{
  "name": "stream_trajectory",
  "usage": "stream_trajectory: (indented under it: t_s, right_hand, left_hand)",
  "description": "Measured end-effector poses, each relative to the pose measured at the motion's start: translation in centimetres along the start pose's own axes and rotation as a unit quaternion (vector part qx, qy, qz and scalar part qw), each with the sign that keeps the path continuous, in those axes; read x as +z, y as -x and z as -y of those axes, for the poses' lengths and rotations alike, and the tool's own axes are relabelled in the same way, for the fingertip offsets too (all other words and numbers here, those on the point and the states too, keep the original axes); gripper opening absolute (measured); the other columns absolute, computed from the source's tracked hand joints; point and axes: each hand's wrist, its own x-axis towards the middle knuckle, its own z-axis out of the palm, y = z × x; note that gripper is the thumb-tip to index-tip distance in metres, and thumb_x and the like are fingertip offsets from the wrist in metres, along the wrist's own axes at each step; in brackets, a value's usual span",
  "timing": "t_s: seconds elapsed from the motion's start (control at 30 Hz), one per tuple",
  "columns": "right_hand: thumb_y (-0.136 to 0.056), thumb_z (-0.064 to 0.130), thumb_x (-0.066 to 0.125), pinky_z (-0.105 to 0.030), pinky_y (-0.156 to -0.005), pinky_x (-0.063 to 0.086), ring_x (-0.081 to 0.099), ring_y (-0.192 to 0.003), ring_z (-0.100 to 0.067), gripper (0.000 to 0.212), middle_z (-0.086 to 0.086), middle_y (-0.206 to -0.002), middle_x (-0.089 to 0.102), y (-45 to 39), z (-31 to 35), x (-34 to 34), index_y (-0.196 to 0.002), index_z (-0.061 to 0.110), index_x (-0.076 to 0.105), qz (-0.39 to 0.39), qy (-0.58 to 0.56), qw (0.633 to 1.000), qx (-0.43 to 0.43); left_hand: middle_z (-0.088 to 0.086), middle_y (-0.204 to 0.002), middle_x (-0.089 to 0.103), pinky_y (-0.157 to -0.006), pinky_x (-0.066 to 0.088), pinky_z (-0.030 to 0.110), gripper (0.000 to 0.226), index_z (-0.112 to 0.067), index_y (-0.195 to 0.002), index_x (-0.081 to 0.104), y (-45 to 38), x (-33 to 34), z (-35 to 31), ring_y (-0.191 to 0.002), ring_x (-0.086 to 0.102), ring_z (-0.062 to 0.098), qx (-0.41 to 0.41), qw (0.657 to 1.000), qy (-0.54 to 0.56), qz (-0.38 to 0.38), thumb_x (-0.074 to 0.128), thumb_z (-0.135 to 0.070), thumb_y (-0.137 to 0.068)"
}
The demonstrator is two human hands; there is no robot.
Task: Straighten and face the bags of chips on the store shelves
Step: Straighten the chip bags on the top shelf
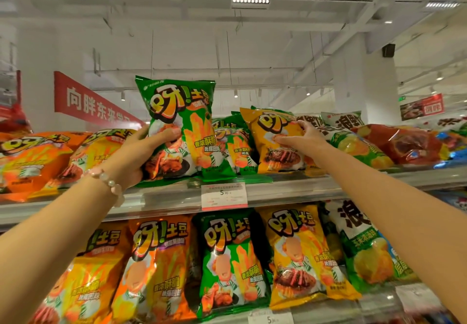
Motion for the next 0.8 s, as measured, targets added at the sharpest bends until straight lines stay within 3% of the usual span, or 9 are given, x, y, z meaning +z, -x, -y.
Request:
stream_trajectory:
  t_s: [0.1, 0.33, 0.6, 0.8]
  right_hand:
    - [-0.071, 0.043, 0.079, -0.046, -0.102, 0.043, 0.048, -0.123, -0.027, 0.088, -0.007, -0.14, 0.046, -0.2, -0.4, 0.0, -0.144, 0.026, 0.033, -0.045, -0.005, 0.999, -0.01]
    - [-0.078, 0.045, 0.071, -0.046, -0.104, 0.041, 0.05, -0.123, -0.024, 0.076, -0.003, -0.138, 0.05, 0.9, 2.4, -0.8, -0.143, 0.022, 0.038, -0.147, -0.028, 0.983, -0.103]
    - [-0.071, 0.055, 0.074, -0.035, -0.097, 0.041, 0.049, -0.123, -0.022, 0.076, -0.001, -0.137, 0.051, 3.8, 8.8, 4.6, -0.135, 0.024, 0.045, -0.138, 0.033, 0.978, -0.152]
    - [-0.068, 0.065, 0.07, -0.033, -0.086, 0.044, 0.054, -0.116, -0.023, 0.078, 0.001, -0.129, 0.056, 5.2, 11.8, 11.2, -0.134, 0.031, 0.044, -0.117, 0.053, 0.979, -0.16]
  left_hand:
    - [0.003, -0.096, 0.075, -0.055, 0.057, 0.027, 0.051, -0.018, -0.121, 0.061, 0.0, -0.4, 0.0, -0.081, 0.073, 0.018, 0.002, 1.0, 0.001, 0.003, 0.075, -0.026, -0.072]
    - [0.007, -0.107, 0.073, -0.066, 0.06, 0.034, 0.064, -0.019, -0.124, 0.059, -0.6, -2.6, -1.1, -0.091, 0.072, 0.025, 0.0, 1.0, -0.005, 0.007, 0.077, -0.035, -0.065]
    - [0.005, -0.107, 0.073, -0.065, 0.059, 0.031, 0.066, -0.018, -0.126, 0.059, -0.6, -6.5, -4.3, -0.092, 0.072, 0.022, 0.035, 0.999, 0.014, -0.014, 0.076, -0.037, -0.064]
    - [0.006, -0.109, 0.072, -0.068, 0.06, 0.032, 0.054, -0.02, -0.122, 0.061, 0.9, -10.7, -5.4, -0.095, 0.071, 0.024, 0.034, 0.999, -0.011, -0.013, 0.072, -0.036, -0.071]
